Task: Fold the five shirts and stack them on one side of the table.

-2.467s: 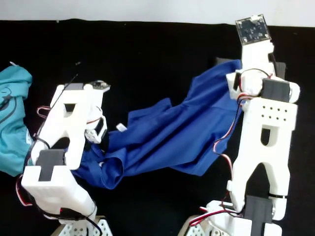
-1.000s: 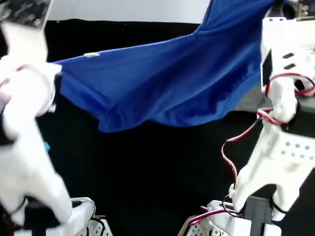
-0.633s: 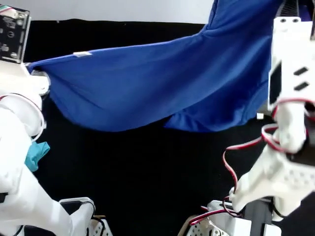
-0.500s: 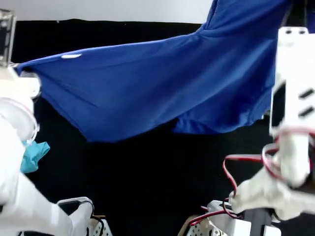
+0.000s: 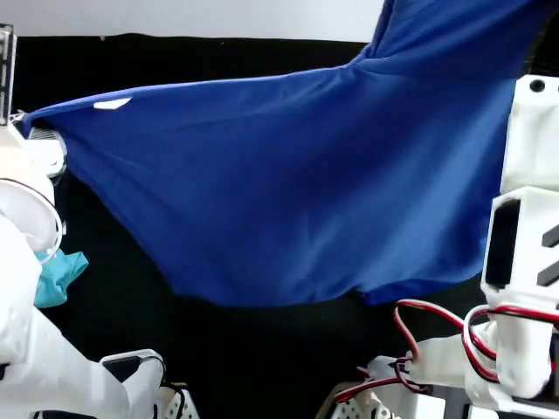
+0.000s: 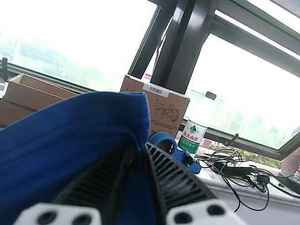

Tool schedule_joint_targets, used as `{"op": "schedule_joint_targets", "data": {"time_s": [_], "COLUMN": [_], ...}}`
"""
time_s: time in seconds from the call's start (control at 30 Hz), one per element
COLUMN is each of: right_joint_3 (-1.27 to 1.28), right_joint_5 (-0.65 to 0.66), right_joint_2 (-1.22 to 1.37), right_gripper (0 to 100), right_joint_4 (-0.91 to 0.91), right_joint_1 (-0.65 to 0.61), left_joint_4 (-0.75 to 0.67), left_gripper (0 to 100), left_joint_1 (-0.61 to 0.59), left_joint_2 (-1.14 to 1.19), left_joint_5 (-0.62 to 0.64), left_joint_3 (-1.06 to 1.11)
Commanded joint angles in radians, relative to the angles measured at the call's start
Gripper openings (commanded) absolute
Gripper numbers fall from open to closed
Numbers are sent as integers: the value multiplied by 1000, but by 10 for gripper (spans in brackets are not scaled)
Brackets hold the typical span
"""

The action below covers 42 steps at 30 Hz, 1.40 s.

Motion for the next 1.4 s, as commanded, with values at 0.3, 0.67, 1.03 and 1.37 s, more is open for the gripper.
{"op": "schedule_joint_targets", "data": {"time_s": [0.3,0.67,1.03,1.37], "right_joint_3": [-27,-24,341,473], "right_joint_5": [8,6,6,12], "right_joint_2": [-171,-196,-2,337], "right_gripper": [5,5,5,5], "right_joint_4": [28,24,-91,-440], "right_joint_1": [7,7,-143,-145], "left_joint_4": [-14,-14,-178,-430], "left_gripper": [7,7,8,8], "left_joint_1": [-12,-12,-124,-67], "left_joint_2": [-240,-272,-96,280], "left_joint_5": [8,6,5,6], "left_joint_3": [-22,-21,303,352]}}
